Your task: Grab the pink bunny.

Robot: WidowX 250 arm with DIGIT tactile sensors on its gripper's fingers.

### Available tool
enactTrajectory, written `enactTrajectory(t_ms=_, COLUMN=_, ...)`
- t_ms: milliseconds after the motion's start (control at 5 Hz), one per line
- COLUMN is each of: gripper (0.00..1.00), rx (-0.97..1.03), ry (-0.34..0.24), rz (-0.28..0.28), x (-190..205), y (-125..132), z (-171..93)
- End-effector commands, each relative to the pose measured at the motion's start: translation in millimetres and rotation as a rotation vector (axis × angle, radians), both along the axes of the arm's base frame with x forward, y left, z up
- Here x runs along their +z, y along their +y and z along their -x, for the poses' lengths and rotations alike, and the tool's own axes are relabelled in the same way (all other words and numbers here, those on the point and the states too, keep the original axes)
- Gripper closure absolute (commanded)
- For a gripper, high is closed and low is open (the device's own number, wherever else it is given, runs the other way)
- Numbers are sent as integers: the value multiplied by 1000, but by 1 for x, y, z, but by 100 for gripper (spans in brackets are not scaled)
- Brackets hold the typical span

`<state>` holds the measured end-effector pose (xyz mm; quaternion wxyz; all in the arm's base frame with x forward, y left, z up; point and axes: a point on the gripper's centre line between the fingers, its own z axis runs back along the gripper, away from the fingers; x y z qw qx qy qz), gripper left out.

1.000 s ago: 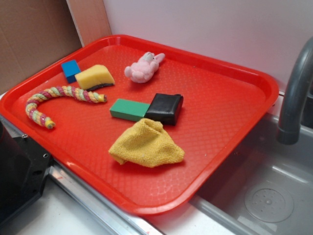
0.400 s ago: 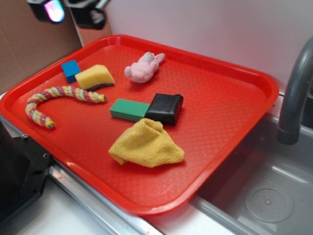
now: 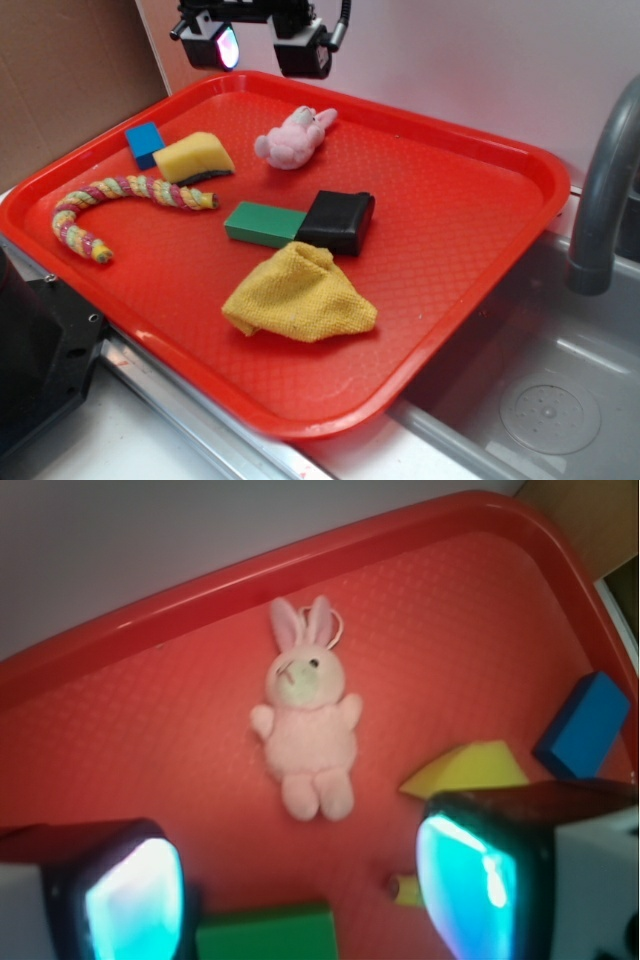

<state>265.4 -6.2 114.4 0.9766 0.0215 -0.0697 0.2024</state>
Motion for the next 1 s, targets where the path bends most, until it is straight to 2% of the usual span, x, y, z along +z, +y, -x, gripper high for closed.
enactTrajectory(t_ms=0, gripper=0, rx=-2, ry=5, rz=-39, x=-29, y=24, z=15)
enactTrajectory(t_ms=200, gripper=0, rx=-74, ry=1, rz=-42, x=-49, y=31, z=12)
enactTrajectory(t_ms=400, gripper=0, rx=-83, ry=1, rz=-26, x=-50, y=32, z=-7)
enactTrajectory(t_ms=600, gripper=0, rx=-100, ry=4, rz=13, x=-53, y=31, z=-34)
enactTrajectory(t_ms=800, gripper=0, rx=-118, ry=16, rz=12, x=-59, y=27, z=-50)
